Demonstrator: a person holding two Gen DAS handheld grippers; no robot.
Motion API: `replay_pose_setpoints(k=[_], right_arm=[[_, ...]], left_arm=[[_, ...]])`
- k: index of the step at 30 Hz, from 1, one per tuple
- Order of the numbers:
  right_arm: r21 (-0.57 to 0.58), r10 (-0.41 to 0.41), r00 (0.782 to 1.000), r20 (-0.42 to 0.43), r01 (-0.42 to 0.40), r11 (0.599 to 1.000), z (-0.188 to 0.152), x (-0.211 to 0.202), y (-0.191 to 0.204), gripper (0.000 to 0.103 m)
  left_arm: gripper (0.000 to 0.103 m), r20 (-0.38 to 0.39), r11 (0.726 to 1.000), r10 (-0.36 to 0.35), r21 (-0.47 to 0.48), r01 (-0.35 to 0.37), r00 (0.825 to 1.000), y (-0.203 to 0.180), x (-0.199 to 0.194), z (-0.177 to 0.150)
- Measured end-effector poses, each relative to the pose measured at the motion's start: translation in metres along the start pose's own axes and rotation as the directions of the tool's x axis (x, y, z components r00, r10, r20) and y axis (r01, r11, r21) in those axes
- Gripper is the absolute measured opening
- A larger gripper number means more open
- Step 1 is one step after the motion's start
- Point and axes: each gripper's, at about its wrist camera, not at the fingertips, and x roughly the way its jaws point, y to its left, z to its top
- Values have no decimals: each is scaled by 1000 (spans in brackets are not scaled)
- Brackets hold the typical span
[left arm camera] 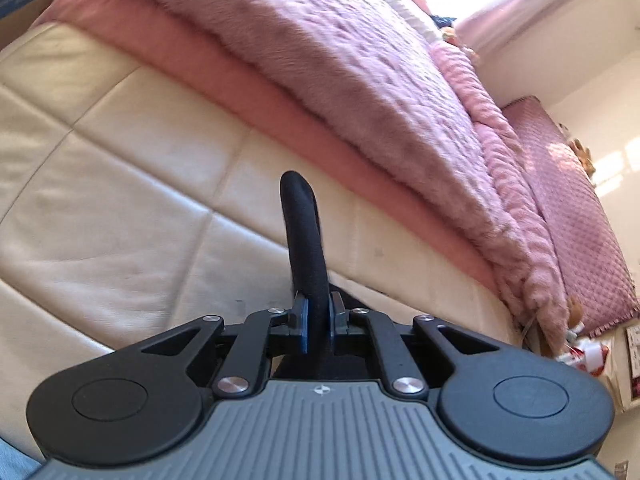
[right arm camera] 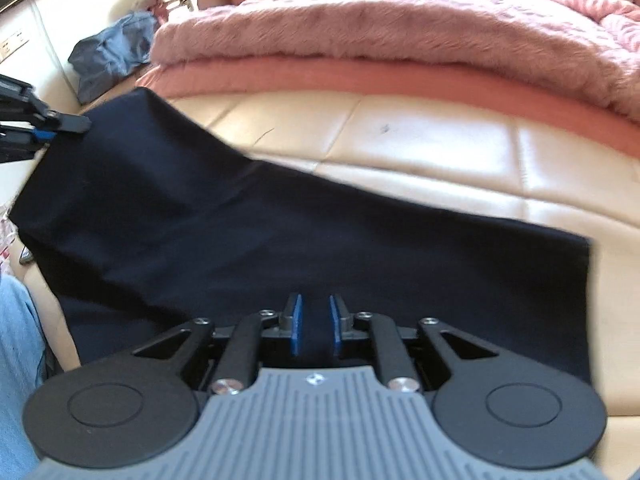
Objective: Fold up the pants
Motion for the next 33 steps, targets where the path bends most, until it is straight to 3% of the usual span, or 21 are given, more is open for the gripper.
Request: replay_pose_setpoints(k=[3, 6, 10, 16, 19, 22, 27, 28, 29, 31, 32, 33], right_arm=[[43, -87, 996, 11, 87, 995, -1, -23, -29, 34], [120, -166, 986, -17, 167, 979, -9, -46, -69, 36], [224, -195, 977, -82, 209, 952, -29, -62, -110, 36], [332, -131, 988, -85, 152, 931, -51, -68, -130, 29], [367, -100, 992, -76, 121, 922, -64, -70, -136, 25], [406, -71, 996, -52, 86, 910, -71, -72, -140, 23], [420, -33, 999, -41, 47, 906, -74, -66, -142, 22], [425, -29, 999, -42, 44, 904, -75, -64, -143, 21], [433, -24, 999, -42, 40, 900, -76, -63, -144, 19], [449, -3, 999, -36, 19, 893, -76, -59, -147, 15], [453, 5, 999, -36, 12, 891, -76, -57, -148, 15], [455, 7, 999, -37, 11, 890, -76, -55, -148, 15]], left_arm=[[8, -17, 999, -31, 28, 31, 999, -34, -1, 3], [8, -42, 997, -65, 38, 67, 997, -64, 1, 4], [8, -78, 991, -128, 17, 129, 989, -105, 16, 0], [8, -165, 983, -159, 62, 171, 973, -164, 66, -23], [7, -211, 986, -119, 93, 141, 970, -183, 101, -46], [7, -248, 987, -59, 130, 94, 967, -196, 134, -66], [7, -331, 988, -34, 130, 81, 943, -202, 177, -92], [7, -346, 989, -37, 121, 84, 938, -203, 185, -95], [0, -363, 990, -49, 106, 94, 930, -203, 192, -98], [0, -396, 987, -120, 51, 152, 910, -204, 202, -102], [0, -401, 986, -123, 56, 159, 908, -208, 207, -103], [0, -392, 986, -65, 115, 119, 917, -215, 211, -105]])
